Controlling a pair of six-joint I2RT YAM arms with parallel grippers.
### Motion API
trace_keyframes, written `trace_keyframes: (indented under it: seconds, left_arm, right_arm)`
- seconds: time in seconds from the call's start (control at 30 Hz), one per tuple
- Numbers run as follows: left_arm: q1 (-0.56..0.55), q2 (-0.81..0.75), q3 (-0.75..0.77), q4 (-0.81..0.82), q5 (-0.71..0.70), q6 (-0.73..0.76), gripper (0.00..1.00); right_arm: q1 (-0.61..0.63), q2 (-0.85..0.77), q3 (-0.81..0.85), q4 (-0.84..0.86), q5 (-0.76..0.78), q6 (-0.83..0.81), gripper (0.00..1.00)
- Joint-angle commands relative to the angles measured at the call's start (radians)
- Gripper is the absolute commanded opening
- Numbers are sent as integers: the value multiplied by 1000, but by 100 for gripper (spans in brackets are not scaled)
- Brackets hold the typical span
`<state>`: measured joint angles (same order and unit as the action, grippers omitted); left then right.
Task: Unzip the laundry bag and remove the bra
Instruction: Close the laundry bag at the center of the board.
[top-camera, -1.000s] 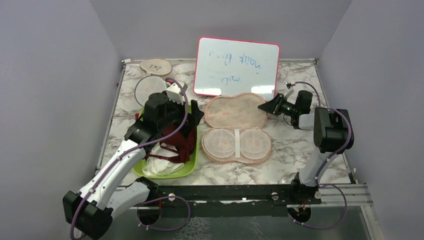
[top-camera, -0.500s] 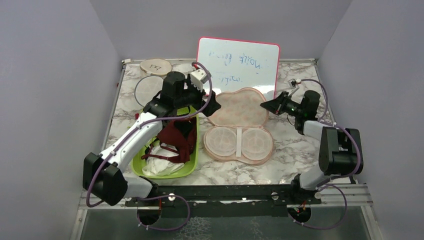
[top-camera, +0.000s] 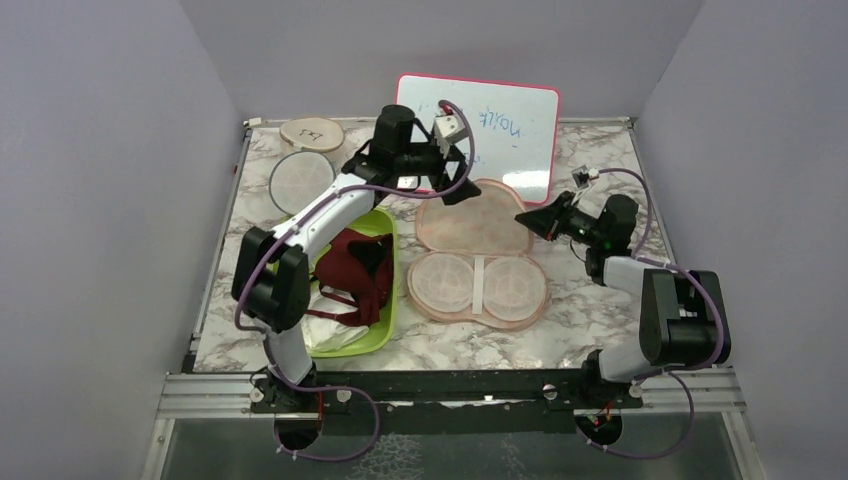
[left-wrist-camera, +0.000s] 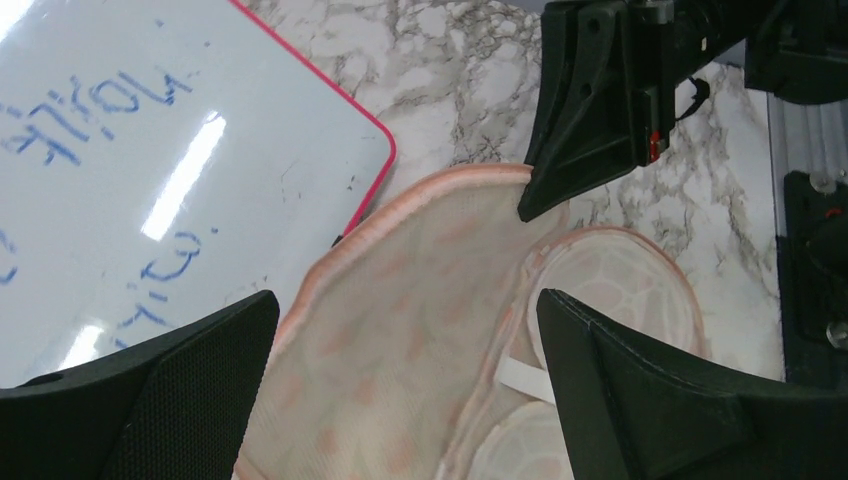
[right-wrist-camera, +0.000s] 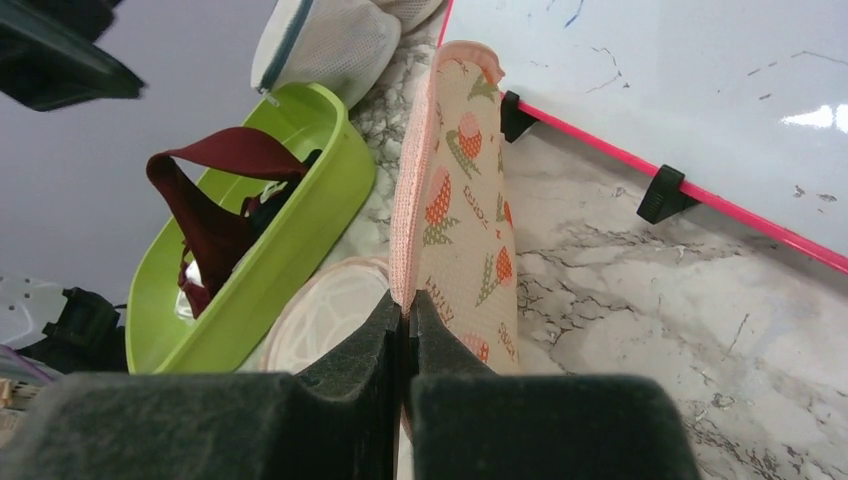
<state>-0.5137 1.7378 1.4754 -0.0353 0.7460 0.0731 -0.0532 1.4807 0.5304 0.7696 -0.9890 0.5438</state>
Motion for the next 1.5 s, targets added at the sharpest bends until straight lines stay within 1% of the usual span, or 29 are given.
trace_keyframes:
  seconds: [0.0,0.07,0.13,0.2,0.27,0.4,0.43,0.5,0.53,0.6,0.7,0.77,0.8,0.87,0.93,1.03,1.07,1.1,1.13,1.17,1.23,1.3,1.37,1.47]
  left_arm:
    - [-35,147,122,0,182,230,99]
    - [-36,210,176,-6,203,270,99]
    - [-39,255,218,-43,219,337,99]
    - [-53,269,219,-75,201,439,98]
    - [-58,278,206,-77,182,503,96]
    - [-41,342,269,-122,197,523,85]
    - [-40,358,291,-138,201,523,84]
    - [-40,391,335,-201,214,540,85]
    - [-39,400,346,-215,207,549,87]
    - [-36,399,340,-218,198,555,90]
    - [-28,410,340,-225,198,548,89]
    - [-16,413,339,-227,219,532,81]
    - [-11,412,337,-227,233,522,75]
    - [-3,400,332,-225,237,498,59]
    - [-7,373,315,-223,212,492,48]
    - [-16,330,267,-183,136,443,27]
    - [-22,315,249,-163,89,418,19]
    - [-31,301,235,-148,33,394,9]
    - [-40,287,219,-139,-12,369,4]
    - [-49,271,201,-124,-55,335,0]
    - [-80,235,159,-90,-155,266,0]
    - [-117,192,106,-65,-269,214,0]
    - [-147,140,39,-27,-373,150,0]
    - [-200,72,-41,0,-491,102,0]
  right_arm:
    - [4,-13,-8,116,-36,24,1]
    - [4,-37,-6,97,-35,13,1]
    - [4,-69,0,40,-22,-13,1]
    - [4,-86,-2,31,-27,-14,1]
    - [4,-95,-3,37,-34,-9,1]
    - [4,-93,-1,41,-41,-6,1]
    - [3,-90,-2,44,-44,-4,1]
    - [4,-85,-4,60,-52,4,1]
    - [4,-83,-5,63,-52,5,1]
    - [4,-82,-4,63,-53,5,1]
    - [4,-84,-7,64,-50,3,1]
    - [4,-84,-7,65,-48,2,1]
    - [4,-83,-8,65,-47,2,1]
    - [4,-78,-6,65,-43,2,1]
    - [4,-73,-6,61,-31,2,2]
    - [5,-76,1,32,-12,-6,6]
    - [6,-79,4,18,-6,-10,7]
    - [6,-83,8,0,5,-14,11]
    - [6,-90,13,-26,19,-22,15]
    - [6,-100,21,-64,38,-33,22]
    - [7,-123,51,-177,90,-65,38]
    - [7,-152,106,-343,175,-104,53]
    - [7,-173,178,-521,269,-127,61]
    - [7,-208,234,-657,341,-116,66]
